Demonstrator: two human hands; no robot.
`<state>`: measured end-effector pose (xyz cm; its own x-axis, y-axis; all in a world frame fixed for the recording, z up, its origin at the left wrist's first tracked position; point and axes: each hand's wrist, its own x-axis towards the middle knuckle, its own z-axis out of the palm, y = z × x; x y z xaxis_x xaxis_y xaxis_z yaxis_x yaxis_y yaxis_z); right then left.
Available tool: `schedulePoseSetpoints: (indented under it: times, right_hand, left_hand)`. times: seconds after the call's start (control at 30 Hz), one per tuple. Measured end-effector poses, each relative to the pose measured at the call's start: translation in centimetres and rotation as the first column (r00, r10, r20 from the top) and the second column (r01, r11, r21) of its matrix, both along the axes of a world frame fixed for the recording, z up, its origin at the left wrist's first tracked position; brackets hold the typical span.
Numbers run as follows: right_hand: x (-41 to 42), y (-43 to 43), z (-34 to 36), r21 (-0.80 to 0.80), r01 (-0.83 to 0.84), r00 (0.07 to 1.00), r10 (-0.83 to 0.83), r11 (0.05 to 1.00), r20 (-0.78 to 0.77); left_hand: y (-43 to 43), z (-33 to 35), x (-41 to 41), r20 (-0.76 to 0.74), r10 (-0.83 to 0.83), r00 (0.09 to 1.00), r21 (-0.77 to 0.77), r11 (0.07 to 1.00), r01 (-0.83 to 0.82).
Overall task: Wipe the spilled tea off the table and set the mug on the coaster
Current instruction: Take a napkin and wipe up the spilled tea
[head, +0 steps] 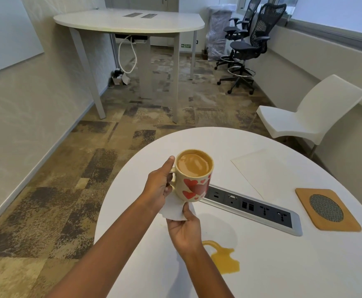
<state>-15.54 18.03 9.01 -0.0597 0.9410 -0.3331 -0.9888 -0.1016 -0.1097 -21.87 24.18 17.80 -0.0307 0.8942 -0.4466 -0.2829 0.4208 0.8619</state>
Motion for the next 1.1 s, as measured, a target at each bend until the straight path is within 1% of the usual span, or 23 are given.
schedulePoseSetpoints:
  times: [0.1, 0.2, 0.37, 0.47, 0.6, 0.73, 0.8, 0.87, 0.93, 1.03, 1.1]
  right_hand:
    - [1.5, -0.8, -0.2, -0.043, -0.085, 0.992, 0.088, 0.995, 0.093]
    - [3.4, -1.2, -0.1, -0.079, -0.151, 0.97, 0.163, 0.985, 0.178]
    - [6.7, -1.4, 0.6, -0.141, -0.225, 0.892, 0.262, 0.964, 0.369]
    - [8.1, -1.3, 1.1, -0.154, -0.222, 0.865, 0.268, 0.963, 0.424]
    - [9.2, -0.4, 1.2, -0.17, -0.165, 0.846, 0.229, 0.971, 0.482]
    - [8.9, 1.0, 0.6, -0.175, -0.146, 0.857, 0.213, 0.974, 0.469]
    - [8.2, 1.6, 0.3, -0.181, -0.156, 0.865, 0.223, 0.971, 0.45]
    - [7.2, 2.0, 0.0, -0.17, -0.195, 0.889, 0.248, 0.966, 0.384]
    - [6.0, 2.1, 0.5, -0.143, -0.197, 0.91, 0.235, 0.97, 0.342]
    - [4.7, 2.1, 0.1, -0.084, -0.12, 0.949, 0.139, 0.989, 0.283]
    - [3.7, 2.1, -0.1, -0.11, -0.108, 0.967, 0.13, 0.988, 0.219]
  left_hand:
    - [0.2, 0.0, -0.6, -0.027, 0.006, 1.0, 0.019, 1.0, -0.005]
    - [0.3, -0.2, -1.3, -0.022, 0.014, 1.0, 0.013, 1.0, -0.014]
    - [0.4, -0.7, -2.2, -0.038, -0.017, 0.999, -0.016, 1.0, 0.017]
    - [0.3, -0.9, -2.4, -0.055, -0.052, 0.997, -0.024, 0.998, 0.05]
    - [0.3, -1.1, -2.5, -0.042, -0.083, 0.996, -0.038, 0.996, 0.081]
    - [0.1, -1.1, -2.2, 0.017, -0.114, 0.993, -0.04, 0.993, 0.114]
    - [0.0, -1.1, -2.0, 0.025, -0.124, 0.992, -0.051, 0.991, 0.125]
    - [-0.1, -1.0, -1.7, 0.03, -0.123, 0.992, -0.051, 0.991, 0.124]
    - [-0.1, -0.9, -1.4, 0.04, -0.112, 0.993, -0.05, 0.992, 0.114]
    - [0.0, -1.1, -1.3, 0.032, -0.106, 0.994, -0.046, 0.993, 0.107]
    - [0.1, -1.3, -1.3, 0.022, -0.103, 0.994, -0.048, 0.993, 0.104]
